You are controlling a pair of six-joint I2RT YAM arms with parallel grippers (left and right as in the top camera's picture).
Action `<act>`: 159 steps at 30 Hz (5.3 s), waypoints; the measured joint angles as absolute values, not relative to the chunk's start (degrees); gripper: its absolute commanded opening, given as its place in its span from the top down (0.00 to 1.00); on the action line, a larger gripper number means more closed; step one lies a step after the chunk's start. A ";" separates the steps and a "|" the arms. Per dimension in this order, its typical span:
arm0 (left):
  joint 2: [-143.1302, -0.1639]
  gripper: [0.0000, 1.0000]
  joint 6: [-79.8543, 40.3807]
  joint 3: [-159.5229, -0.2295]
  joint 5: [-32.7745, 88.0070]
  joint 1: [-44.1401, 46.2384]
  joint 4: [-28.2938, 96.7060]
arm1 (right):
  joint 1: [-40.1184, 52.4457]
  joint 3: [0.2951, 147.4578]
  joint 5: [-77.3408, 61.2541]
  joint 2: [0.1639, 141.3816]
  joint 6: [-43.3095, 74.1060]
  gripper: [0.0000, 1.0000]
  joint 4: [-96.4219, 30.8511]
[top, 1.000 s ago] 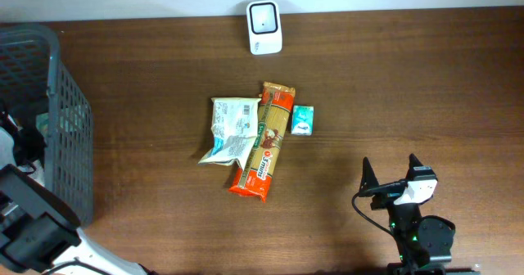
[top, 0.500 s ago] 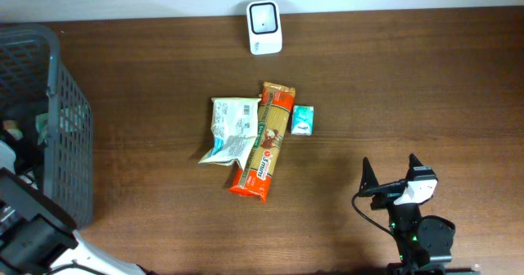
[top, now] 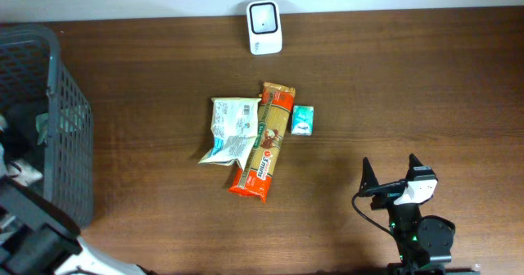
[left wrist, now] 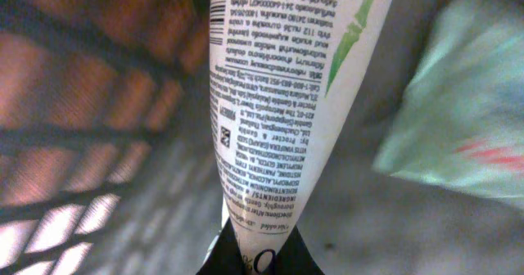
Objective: Scan the item barcode
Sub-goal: 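Reach into the basket and grasp the white tube with the left gripper, then lay the white tube left of the white pouch with the left gripper, then carry the green wipes pack from the basket and lower it right of the spaghetti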
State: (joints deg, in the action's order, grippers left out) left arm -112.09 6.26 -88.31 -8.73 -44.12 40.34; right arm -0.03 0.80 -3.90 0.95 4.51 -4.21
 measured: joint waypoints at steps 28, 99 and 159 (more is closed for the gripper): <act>-99.13 1.00 -5.67 -88.31 1.91 2.04 54.48 | -0.03 0.80 -3.90 0.95 4.49 0.01 -4.21; -126.17 0.04 22.79 -104.12 14.26 -39.77 47.66 | -0.03 0.80 -3.90 0.95 4.51 0.01 -4.21; -101.06 1.00 -2.61 -95.13 7.33 11.99 55.42 | -0.03 0.80 -3.90 0.91 4.49 0.01 -4.21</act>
State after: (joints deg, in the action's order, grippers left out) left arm -101.06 -2.61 -95.13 7.33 11.99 55.42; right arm -0.03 0.80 -3.90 0.91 4.49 -4.21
